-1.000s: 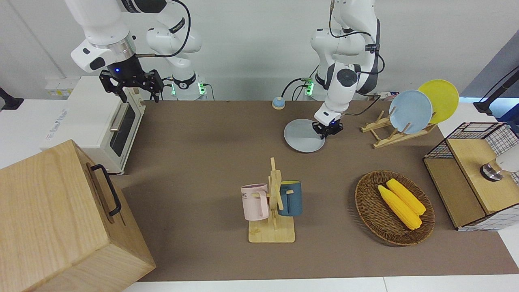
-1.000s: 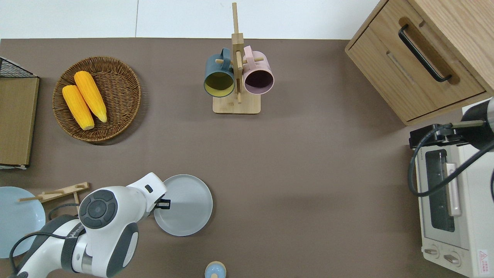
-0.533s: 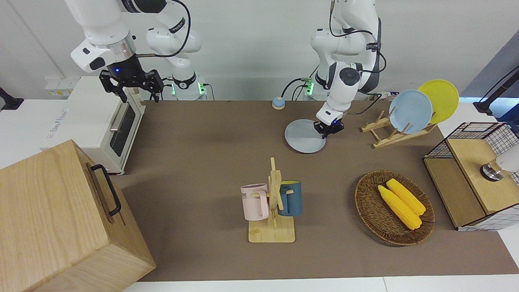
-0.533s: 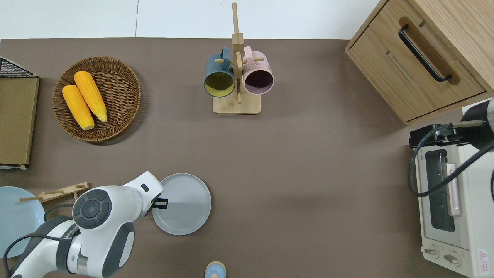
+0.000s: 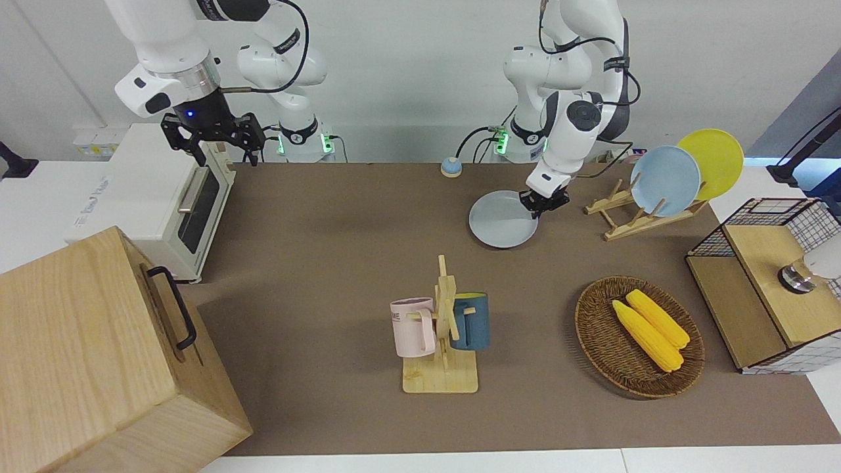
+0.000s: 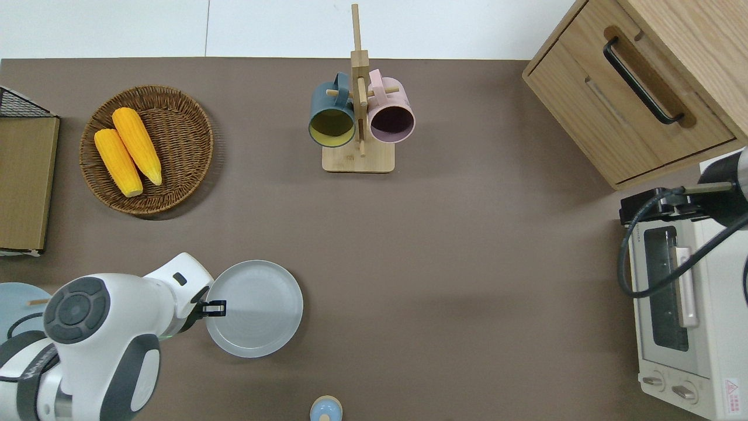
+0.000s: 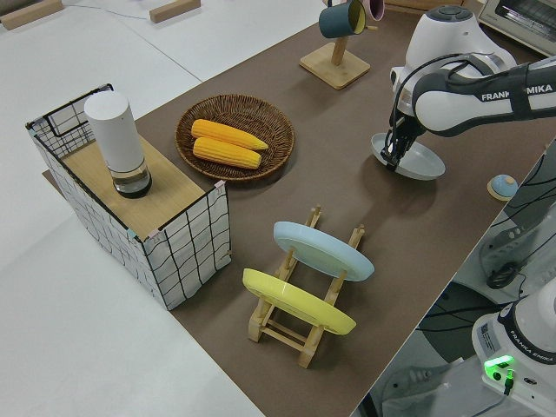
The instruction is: Pick gray plate from table and place it on lower plate rack with left arm
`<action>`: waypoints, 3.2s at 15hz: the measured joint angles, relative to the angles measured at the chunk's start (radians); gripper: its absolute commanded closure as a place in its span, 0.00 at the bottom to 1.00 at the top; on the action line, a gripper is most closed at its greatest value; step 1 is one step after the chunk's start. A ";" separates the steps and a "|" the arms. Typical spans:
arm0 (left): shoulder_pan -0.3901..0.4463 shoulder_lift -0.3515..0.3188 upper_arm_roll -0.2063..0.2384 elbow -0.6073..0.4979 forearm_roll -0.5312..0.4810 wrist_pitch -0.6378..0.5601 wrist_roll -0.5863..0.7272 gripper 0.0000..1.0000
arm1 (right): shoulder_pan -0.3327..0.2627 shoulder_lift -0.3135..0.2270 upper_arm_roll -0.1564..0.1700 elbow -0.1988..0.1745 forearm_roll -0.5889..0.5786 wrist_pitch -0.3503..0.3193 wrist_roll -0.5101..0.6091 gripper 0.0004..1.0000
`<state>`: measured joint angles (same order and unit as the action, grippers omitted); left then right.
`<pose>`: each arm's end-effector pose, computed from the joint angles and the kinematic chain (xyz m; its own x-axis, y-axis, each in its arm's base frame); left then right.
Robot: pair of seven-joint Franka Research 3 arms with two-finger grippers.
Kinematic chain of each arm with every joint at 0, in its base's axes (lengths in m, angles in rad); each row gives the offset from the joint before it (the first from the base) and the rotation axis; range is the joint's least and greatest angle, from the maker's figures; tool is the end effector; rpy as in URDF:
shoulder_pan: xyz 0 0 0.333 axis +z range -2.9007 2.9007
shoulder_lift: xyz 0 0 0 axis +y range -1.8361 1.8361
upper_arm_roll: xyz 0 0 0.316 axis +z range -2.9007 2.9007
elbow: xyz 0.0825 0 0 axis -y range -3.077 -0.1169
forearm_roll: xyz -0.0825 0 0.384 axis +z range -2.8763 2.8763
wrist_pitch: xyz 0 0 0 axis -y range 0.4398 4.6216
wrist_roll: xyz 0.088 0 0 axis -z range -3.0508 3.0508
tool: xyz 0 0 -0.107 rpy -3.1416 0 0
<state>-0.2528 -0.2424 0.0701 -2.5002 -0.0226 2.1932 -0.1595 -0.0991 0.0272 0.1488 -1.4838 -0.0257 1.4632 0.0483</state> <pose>0.4270 -0.0800 0.3671 0.9975 -0.0128 -0.0701 -0.0112 -0.9997 0.0234 0.5517 0.0232 0.6410 0.9989 -0.0013 -0.0464 -0.0002 -0.9997 0.0239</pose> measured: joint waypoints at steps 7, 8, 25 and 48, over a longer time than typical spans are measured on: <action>0.001 -0.120 0.054 0.156 0.001 -0.307 0.000 1.00 | 0.000 0.000 0.000 0.000 0.000 0.000 0.000 0.02; 0.001 -0.126 0.059 0.186 0.001 -0.345 0.000 1.00 | 0.000 0.000 0.000 0.000 0.000 0.000 0.000 0.02; 0.010 -0.131 0.092 0.415 0.299 -0.668 -0.005 1.00 | 0.000 0.000 0.000 0.000 0.000 0.000 0.000 0.02; 0.008 0.011 -0.096 0.308 0.823 -0.864 -0.413 1.00 | 0.000 0.000 0.000 0.000 0.000 0.000 0.000 0.02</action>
<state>-0.2452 -0.2314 -0.0262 -2.1919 0.8000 1.3292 -0.5727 -0.0991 0.0272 0.1488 -1.4838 -0.0258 1.4632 0.0483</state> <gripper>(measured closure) 0.991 0.013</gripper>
